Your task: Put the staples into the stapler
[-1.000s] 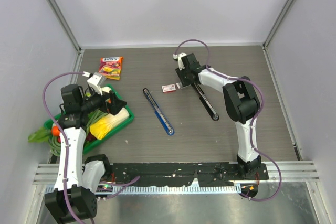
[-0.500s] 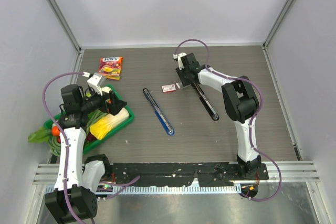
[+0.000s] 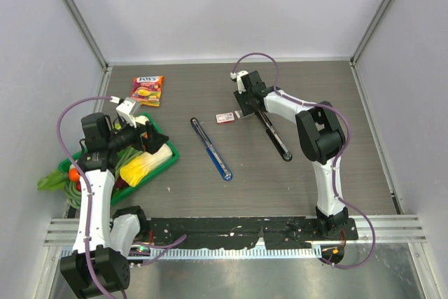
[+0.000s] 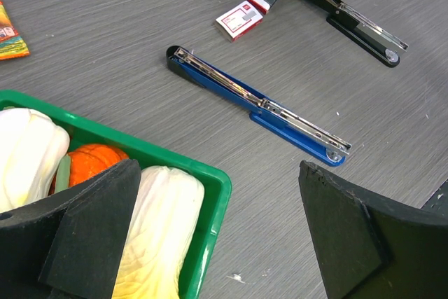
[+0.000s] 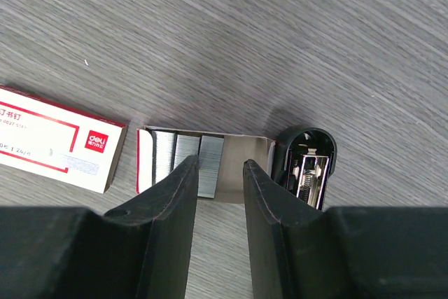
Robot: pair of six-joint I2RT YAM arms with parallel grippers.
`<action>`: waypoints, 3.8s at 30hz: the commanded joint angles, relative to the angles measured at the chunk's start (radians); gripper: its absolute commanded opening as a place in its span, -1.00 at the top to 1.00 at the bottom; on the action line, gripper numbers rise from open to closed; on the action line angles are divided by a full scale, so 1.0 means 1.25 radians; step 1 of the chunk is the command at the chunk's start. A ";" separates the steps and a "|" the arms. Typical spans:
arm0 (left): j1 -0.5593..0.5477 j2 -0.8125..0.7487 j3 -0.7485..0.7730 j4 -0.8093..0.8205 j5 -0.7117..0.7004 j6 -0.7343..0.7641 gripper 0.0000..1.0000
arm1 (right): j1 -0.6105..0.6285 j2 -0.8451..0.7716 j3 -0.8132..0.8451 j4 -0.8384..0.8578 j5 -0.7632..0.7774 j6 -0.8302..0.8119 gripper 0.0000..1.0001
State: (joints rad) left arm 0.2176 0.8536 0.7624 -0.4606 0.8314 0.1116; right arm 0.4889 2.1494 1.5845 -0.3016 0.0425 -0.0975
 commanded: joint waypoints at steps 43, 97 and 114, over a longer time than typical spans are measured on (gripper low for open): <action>0.010 -0.001 0.001 0.032 0.026 -0.001 -0.99 | 0.034 -0.036 0.026 -0.008 0.093 -0.006 0.24; 0.021 -0.005 -0.001 0.035 0.031 -0.005 -1.00 | 0.042 0.001 0.047 -0.062 -0.061 0.053 -0.06; 0.023 -0.007 -0.004 0.033 0.032 -0.005 -1.00 | 0.047 0.043 0.054 -0.058 -0.039 0.101 -0.10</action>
State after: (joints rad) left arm 0.2371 0.8536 0.7624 -0.4603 0.8398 0.1112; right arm 0.5396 2.1647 1.6218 -0.3859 -0.0391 0.0017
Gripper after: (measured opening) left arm 0.996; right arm 0.549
